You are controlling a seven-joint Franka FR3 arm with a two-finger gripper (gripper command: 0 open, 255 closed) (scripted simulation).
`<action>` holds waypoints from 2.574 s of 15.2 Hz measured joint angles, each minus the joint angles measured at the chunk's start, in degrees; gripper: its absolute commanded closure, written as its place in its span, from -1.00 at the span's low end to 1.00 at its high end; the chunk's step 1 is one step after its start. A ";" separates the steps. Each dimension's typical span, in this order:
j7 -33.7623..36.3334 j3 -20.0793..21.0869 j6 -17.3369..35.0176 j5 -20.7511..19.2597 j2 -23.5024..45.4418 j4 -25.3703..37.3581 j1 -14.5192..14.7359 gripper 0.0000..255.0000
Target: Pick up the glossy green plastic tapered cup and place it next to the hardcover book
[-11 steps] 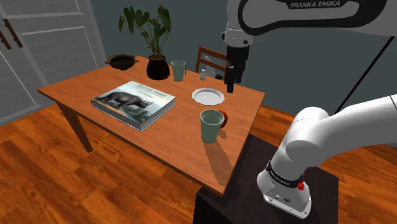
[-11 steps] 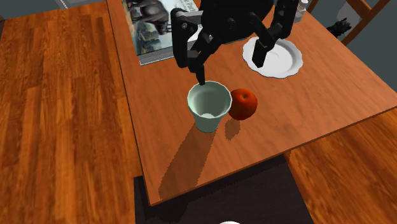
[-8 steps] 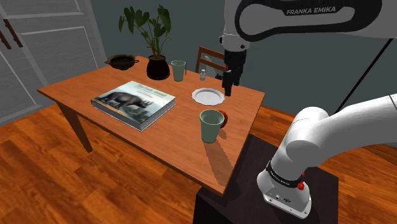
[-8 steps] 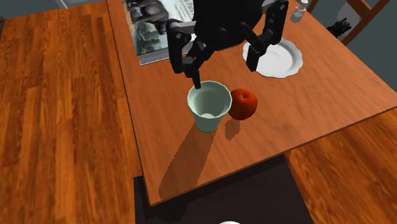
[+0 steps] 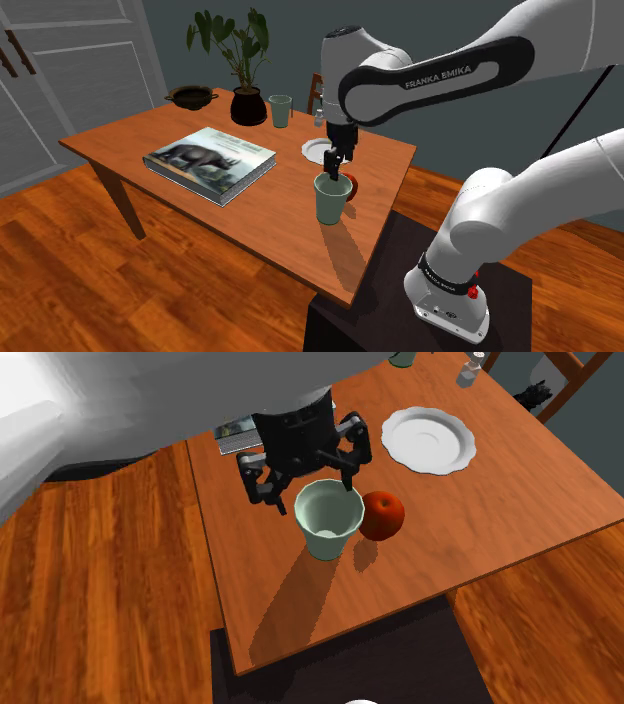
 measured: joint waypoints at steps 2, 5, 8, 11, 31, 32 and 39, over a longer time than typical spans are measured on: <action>2.49 1.78 4.35 -0.76 3.13 -1.01 0.00 -1.00; 7.00 4.67 11.78 -2.79 9.68 -1.85 -0.49 -1.00; 9.71 6.01 16.71 -4.79 13.54 -2.89 -1.24 -1.00; 10.41 6.11 19.47 -5.79 15.25 -3.91 -1.80 -1.00; 11.46 6.28 23.11 -7.06 17.57 -5.29 -2.49 1.00; 11.46 6.28 23.12 -7.06 17.57 -5.30 -2.49 1.00; 9.32 5.64 17.48 -5.26 13.42 -3.56 -1.67 1.00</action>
